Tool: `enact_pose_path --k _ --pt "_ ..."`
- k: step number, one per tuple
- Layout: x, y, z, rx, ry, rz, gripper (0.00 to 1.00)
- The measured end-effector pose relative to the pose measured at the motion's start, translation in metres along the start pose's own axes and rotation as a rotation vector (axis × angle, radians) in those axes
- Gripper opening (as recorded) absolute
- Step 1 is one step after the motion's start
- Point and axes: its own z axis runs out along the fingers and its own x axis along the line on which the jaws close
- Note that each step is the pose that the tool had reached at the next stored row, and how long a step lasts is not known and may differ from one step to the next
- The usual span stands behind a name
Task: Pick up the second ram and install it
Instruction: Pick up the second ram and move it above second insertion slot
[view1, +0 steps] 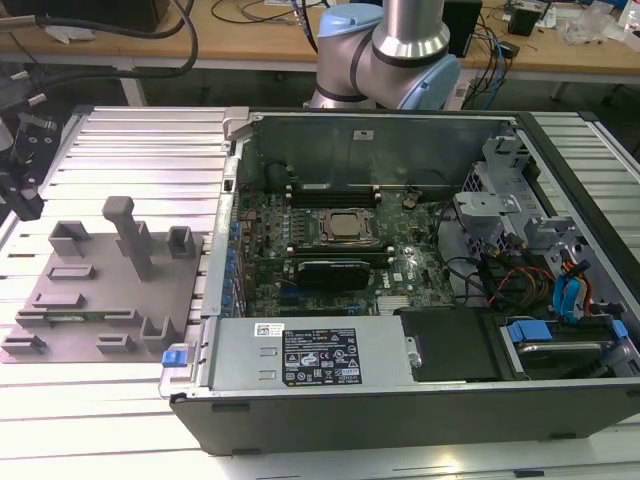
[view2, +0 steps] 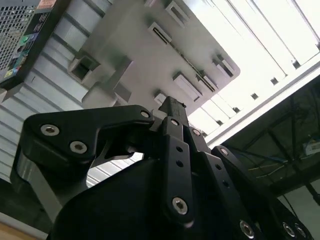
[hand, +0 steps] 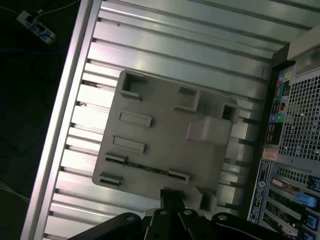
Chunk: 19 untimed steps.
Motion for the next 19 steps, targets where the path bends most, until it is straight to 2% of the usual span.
enact_pose_path --k 5,12,17,19 --pt "0.0000 0.0000 0.0000 -0.0016 0.0019 -0.052 0.08" --pt "0.0000 0.0000 0.0000 -0.0030 0.0038 -0.102 0.08" --pt "0.0000 0.0000 0.0000 -0.0050 0.0063 -0.172 0.08" --pt "0.0000 0.0000 0.0000 -0.0054 0.0069 -0.186 0.08"
